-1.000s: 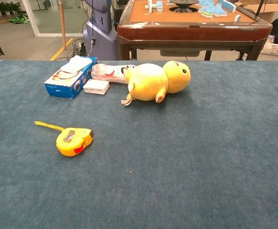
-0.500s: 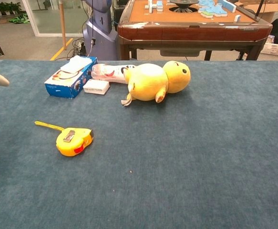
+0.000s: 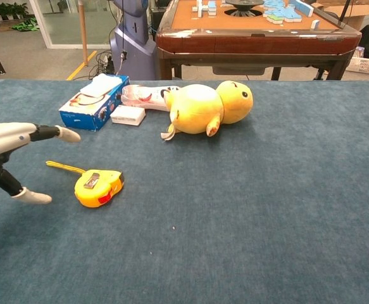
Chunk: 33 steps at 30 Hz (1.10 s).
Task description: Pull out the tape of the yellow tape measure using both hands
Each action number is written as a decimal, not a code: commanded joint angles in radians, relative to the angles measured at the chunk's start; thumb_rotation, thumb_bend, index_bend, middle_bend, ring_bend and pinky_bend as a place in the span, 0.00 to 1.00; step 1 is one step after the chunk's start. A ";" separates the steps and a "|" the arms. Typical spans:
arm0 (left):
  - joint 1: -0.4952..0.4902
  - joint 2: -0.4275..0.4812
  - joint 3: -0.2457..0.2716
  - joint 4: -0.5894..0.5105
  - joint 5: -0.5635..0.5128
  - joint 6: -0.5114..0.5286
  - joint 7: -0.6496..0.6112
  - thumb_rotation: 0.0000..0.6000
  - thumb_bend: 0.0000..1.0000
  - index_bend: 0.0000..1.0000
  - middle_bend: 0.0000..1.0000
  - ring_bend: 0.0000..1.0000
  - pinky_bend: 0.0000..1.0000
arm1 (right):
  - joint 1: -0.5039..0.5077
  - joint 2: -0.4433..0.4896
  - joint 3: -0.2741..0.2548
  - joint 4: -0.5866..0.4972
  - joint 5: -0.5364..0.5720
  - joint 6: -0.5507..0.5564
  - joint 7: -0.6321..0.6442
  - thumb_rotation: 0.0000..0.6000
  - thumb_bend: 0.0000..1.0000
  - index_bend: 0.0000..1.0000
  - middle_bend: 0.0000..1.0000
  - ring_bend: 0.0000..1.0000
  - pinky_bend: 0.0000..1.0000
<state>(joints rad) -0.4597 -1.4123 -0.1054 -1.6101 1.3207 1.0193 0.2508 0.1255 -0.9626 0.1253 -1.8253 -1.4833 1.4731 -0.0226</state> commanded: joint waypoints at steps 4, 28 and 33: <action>-0.056 -0.090 -0.010 0.082 -0.038 -0.032 0.079 1.00 0.13 0.18 0.17 0.08 0.00 | -0.010 0.007 -0.008 -0.001 0.002 0.005 0.003 1.00 0.26 0.42 0.19 0.04 0.00; -0.132 -0.184 -0.009 0.134 -0.175 -0.044 0.209 1.00 0.13 0.29 0.29 0.13 0.00 | -0.029 0.010 -0.020 0.019 0.012 0.012 0.036 1.00 0.26 0.42 0.19 0.04 0.00; -0.134 -0.197 -0.008 0.155 -0.164 -0.032 0.183 1.00 0.13 0.34 0.34 0.17 0.00 | -0.034 0.011 -0.021 0.015 0.014 0.015 0.033 1.00 0.26 0.42 0.19 0.04 0.00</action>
<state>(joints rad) -0.5925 -1.6057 -0.1138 -1.4599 1.1533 0.9849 0.4379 0.0922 -0.9519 0.1042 -1.8100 -1.4694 1.4881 0.0109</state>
